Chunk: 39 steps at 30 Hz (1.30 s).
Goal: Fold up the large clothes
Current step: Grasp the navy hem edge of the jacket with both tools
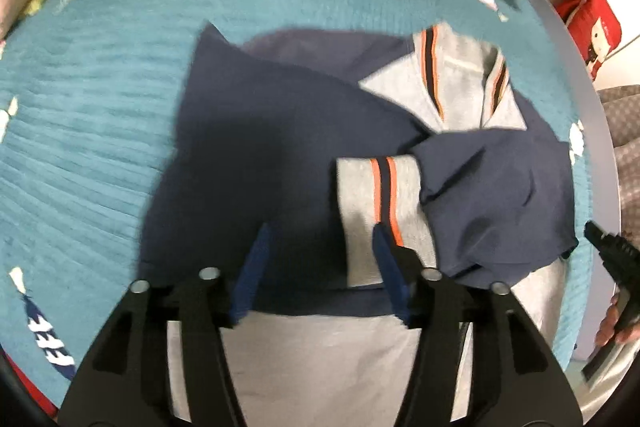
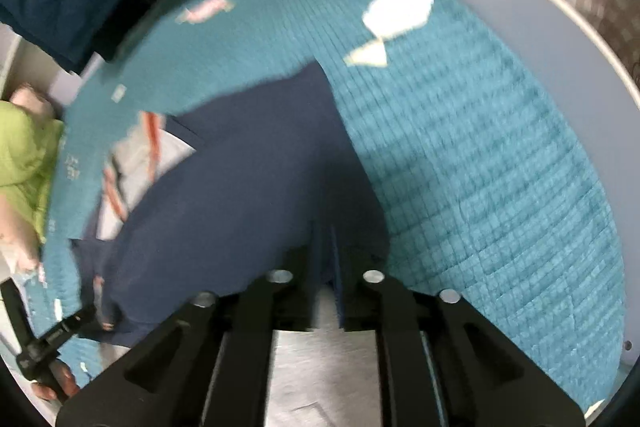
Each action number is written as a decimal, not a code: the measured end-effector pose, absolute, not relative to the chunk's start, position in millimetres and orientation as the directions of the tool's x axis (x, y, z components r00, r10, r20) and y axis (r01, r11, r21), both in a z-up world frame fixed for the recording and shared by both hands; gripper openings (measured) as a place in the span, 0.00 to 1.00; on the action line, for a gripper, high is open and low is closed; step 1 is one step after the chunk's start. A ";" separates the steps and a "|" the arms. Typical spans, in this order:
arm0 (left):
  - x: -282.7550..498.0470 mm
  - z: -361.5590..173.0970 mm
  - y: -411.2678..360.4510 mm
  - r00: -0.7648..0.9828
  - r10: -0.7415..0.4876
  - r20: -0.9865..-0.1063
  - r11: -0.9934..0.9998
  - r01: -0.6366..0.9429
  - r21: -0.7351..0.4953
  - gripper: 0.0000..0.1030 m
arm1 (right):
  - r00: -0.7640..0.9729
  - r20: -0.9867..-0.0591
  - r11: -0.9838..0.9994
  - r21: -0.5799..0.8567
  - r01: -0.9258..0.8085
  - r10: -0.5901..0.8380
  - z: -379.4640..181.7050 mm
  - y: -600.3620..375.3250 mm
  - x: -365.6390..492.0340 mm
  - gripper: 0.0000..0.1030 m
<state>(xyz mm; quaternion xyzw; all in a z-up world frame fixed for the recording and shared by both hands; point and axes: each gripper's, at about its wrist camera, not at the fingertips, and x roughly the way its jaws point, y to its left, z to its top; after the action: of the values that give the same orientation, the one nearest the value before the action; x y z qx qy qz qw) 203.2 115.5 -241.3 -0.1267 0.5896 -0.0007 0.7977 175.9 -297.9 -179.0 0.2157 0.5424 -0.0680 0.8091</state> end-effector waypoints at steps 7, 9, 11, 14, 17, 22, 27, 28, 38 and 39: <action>228.8 -220.3 154.2 0.349 -0.109 -0.931 0.961 -0.204 -0.189 0.66 | 0.453 -0.890 0.926 0.212 0.311 0.052 -152.8 -310.8 210.1 0.65; 242.6 -221.6 165.9 0.345 -0.104 -0.933 0.956 -0.224 -0.189 0.66 | 0.449 -0.892 0.929 0.212 0.303 0.057 -152.1 -315.5 218.8 0.65; 257.8 -224.2 177.5 0.338 -0.101 -0.936 0.949 -0.248 -0.193 0.66 | 0.435 -0.900 0.934 0.186 0.304 0.038 -156.7 -316.3 239.7 0.65; 276.1 -229.5 192.7 0.328 -0.096 -0.940 0.942 -0.274 -0.192 0.66 | 0.412 -0.910 0.934 0.181 0.307 0.041 -161.8 -321.2 260.8 0.65; 293.2 -240.5 203.5 0.316 -0.107 -0.943 0.932 -0.299 -0.205 0.69 | 0.390 -0.919 0.931 0.186 0.314 0.053 -170.1 -327.6 279.7 0.65; 320.8 -266.2 214.4 0.289 -0.130 -0.948 0.919 -0.323 -0.225 0.69 | 0.335 -0.940 0.922 0.181 0.343 0.060 -195.0 -337.7 310.8 0.65; 332.4 -292.8 211.7 0.255 -0.197 -0.947 0.898 -0.341 -0.279 0.59 | 0.264 -0.961 0.909 0.179 0.377 0.080 -228.7 -341.5 332.3 0.65; 332.3 -293.1 208.6 0.261 -0.162 -0.952 0.906 -0.343 -0.248 0.55 | 0.253 -0.963 0.905 0.187 0.382 0.092 -236.0 -341.5 336.0 0.65; 329.8 -280.6 212.1 0.289 -0.169 -0.942 0.897 -0.350 -0.269 0.11 | 0.260 -0.964 0.936 0.147 0.320 0.062 -233.2 -325.6 338.4 0.06; 329.5 -278.6 213.3 0.296 -0.173 -0.939 0.895 -0.351 -0.275 0.11 | 0.266 -0.962 0.938 0.139 0.318 0.053 -230.4 -325.4 337.0 0.06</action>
<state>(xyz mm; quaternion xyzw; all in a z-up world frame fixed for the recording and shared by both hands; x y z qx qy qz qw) 329.5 213.3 -278.6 -0.2218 0.5905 0.0577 0.7738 337.0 -325.4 -230.4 0.1543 0.5996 -0.0849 0.7807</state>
